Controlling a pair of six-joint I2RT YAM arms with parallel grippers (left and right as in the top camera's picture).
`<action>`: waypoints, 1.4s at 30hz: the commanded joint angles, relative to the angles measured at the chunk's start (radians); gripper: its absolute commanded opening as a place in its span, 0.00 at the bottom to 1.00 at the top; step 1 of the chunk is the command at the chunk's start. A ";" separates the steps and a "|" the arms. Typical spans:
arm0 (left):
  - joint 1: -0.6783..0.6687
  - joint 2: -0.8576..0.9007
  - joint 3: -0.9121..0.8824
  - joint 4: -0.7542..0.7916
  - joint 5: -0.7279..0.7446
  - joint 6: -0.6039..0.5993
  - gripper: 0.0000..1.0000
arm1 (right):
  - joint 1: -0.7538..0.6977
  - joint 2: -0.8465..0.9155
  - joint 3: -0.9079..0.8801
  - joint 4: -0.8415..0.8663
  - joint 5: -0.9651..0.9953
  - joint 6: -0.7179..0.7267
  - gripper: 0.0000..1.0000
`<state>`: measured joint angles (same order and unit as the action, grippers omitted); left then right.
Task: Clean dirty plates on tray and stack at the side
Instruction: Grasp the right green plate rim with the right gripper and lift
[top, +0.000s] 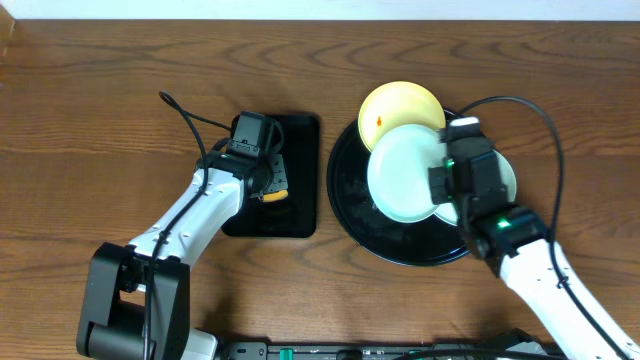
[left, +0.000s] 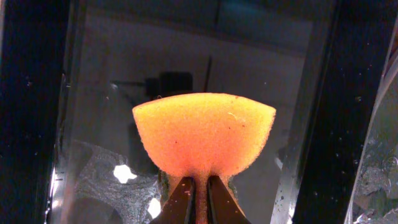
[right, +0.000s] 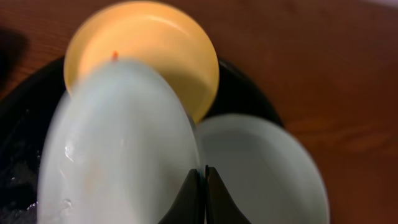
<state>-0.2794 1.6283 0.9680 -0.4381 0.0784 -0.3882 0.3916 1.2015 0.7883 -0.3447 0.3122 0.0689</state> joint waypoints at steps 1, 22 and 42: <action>0.004 0.003 -0.012 0.001 -0.013 0.012 0.08 | 0.109 -0.012 0.018 0.040 0.203 -0.119 0.01; 0.004 0.004 -0.012 0.001 -0.012 0.012 0.08 | 0.028 -0.012 0.018 -0.123 -0.089 0.158 0.33; 0.004 0.004 -0.012 -0.003 -0.012 0.012 0.08 | -0.187 -0.009 -0.069 -0.435 -0.315 0.737 0.52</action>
<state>-0.2794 1.6283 0.9634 -0.4389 0.0753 -0.3882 0.2142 1.2011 0.7727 -0.8078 0.0498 0.7025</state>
